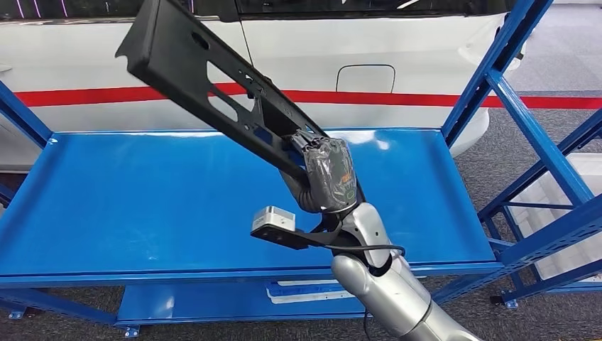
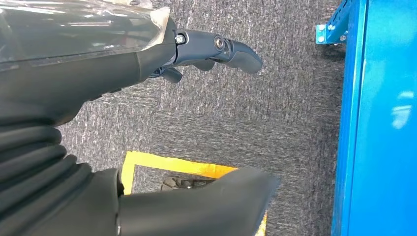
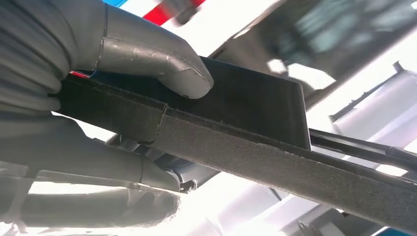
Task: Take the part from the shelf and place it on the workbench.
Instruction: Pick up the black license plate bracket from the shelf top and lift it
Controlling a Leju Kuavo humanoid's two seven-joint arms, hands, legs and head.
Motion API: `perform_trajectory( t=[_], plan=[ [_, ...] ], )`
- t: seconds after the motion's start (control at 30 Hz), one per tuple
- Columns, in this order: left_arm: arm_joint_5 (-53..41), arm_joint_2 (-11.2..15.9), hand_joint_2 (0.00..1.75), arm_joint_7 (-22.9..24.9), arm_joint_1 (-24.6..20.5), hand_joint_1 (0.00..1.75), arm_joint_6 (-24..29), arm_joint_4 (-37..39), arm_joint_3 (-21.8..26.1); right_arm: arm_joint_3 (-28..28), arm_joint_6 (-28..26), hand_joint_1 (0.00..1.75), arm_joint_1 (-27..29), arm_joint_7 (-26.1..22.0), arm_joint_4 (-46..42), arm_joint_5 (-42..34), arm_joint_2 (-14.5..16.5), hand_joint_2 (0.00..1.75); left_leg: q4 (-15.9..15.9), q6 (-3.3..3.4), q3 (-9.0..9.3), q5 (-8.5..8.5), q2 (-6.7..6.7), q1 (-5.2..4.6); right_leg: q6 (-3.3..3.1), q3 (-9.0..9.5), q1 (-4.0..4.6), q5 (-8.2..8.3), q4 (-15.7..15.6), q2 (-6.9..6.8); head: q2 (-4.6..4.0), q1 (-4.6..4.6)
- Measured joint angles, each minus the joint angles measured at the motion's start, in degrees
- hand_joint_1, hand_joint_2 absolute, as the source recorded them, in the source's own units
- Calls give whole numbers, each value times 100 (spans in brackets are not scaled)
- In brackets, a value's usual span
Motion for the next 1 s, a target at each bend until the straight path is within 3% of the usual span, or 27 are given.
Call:
perform_trajectory(
  t=[0.1, 0.53, 1.0],
  plan=[
    [44, 4, 175, -81, 0, 0, -20, 0, 7, -63, -11, 175, -39, -469, -179, -1018, 0, 175, 0, 0, -1, 0, -1, 0, 0, -1, 0, 0, 0, 0, 0, 1],
    [105, 10, 175, -83, -2, 0, 37, 0, 13, -195, 217, 175, -11, -1656, -1110, -3741, 33, 175, 0, 0, -1, 0, -1, 0, 0, -1, 0, 0, 0, -1, 0, 1],
    [155, 21, 175, -121, -6, 0, 97, -2, 61, -175, 229, 175, 162, -1866, -1262, -4085, 79, 175, 0, 0, -1, 0, -1, 0, 0, -1, 0, 0, 0, 0, 0, 1]
  ],
)
